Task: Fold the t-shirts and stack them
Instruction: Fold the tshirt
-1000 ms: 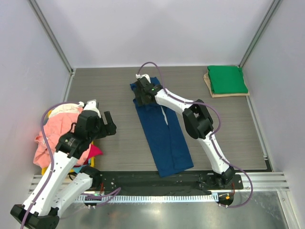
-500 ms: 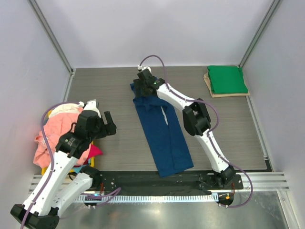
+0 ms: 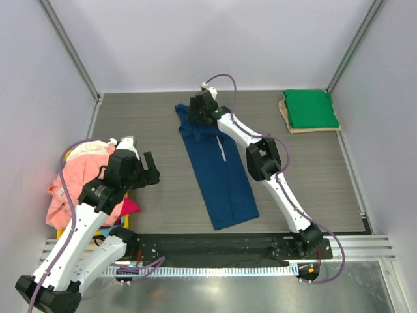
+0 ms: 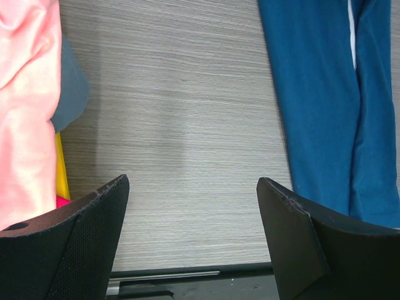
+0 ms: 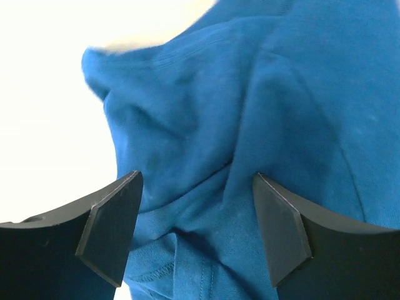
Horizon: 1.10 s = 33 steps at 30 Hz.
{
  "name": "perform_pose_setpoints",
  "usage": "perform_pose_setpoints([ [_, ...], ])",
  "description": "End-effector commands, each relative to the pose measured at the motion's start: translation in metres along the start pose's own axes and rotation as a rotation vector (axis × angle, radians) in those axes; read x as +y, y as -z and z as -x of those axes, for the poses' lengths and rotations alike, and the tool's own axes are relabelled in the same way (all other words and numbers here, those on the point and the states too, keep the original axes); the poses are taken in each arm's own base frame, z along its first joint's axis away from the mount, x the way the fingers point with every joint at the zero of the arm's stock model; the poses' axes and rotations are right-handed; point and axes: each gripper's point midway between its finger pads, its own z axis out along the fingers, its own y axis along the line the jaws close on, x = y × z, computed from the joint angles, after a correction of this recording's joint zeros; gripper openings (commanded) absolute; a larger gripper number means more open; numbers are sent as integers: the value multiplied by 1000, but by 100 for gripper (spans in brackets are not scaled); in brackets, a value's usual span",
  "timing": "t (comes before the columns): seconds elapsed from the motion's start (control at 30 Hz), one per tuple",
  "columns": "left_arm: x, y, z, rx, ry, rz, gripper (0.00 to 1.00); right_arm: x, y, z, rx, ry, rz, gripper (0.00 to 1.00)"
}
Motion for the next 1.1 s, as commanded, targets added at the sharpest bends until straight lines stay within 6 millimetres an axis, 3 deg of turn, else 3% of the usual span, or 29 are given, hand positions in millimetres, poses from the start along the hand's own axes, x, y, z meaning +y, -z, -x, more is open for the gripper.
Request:
perform_pose_setpoints([
  [0.0,-5,0,9,-27,-11,-19,84,-102,-27,22,-97,-299,-248,76],
  [0.03,-4,0,9,-25,-11,-15,84,-127,-28,37,-139,-402,-287,76],
  [0.1,-5,-2,7,-14,-14,-13,84,-146,-27,55,-206,-465,-325,75],
  [0.2,-5,-4,6,-4,-17,-13,84,-149,-19,79,-253,-519,-305,76],
  [0.27,-6,-4,7,-5,-17,-15,84,-130,-19,88,-253,-502,-211,80],
  [0.4,-7,-3,9,-16,-7,-19,84,-71,0,110,-208,-432,37,90],
  [0.43,-8,-2,11,-21,4,-23,84,-45,15,118,-172,-397,148,95],
  [0.53,-15,-7,2,14,47,-53,83,-8,45,129,-155,-275,270,100],
  [0.57,-26,-11,4,7,96,-95,82,6,68,134,-136,-223,319,100],
  [0.63,-42,-24,-7,34,144,-177,81,14,95,139,-125,-183,333,100],
  [0.67,-46,-28,-9,39,192,-192,81,15,124,143,-120,-167,321,100],
  [0.7,-52,-33,-15,60,209,-223,81,10,137,143,-122,-135,299,100],
  [0.77,-63,-48,-26,93,231,-256,80,-2,165,137,-115,-115,236,100],
  [0.83,-75,-61,-38,132,221,-274,80,-29,204,124,-116,-105,127,100],
  [0.87,-80,-64,-42,144,215,-285,80,-56,205,83,-24,-112,37,100],
  [0.9,-85,-68,-46,157,213,-288,80,-65,237,91,-77,-120,-15,100],
  [0.93,-96,-72,-50,161,197,-317,80,-76,245,76,-51,-141,-50,100],
  [0.97,-99,-80,-60,193,190,-305,80,-102,246,30,39,-150,-129,100],
  [1.0,-103,-86,-67,213,195,-302,80,-106,268,25,25,-165,-139,100],
  [1.03,-111,-89,-72,221,191,-323,80,-114,274,7,54,-193,-158,99],
  [1.07,-112,-97,-83,254,188,-311,79,-134,278,-36,132,-195,-204,98],
])
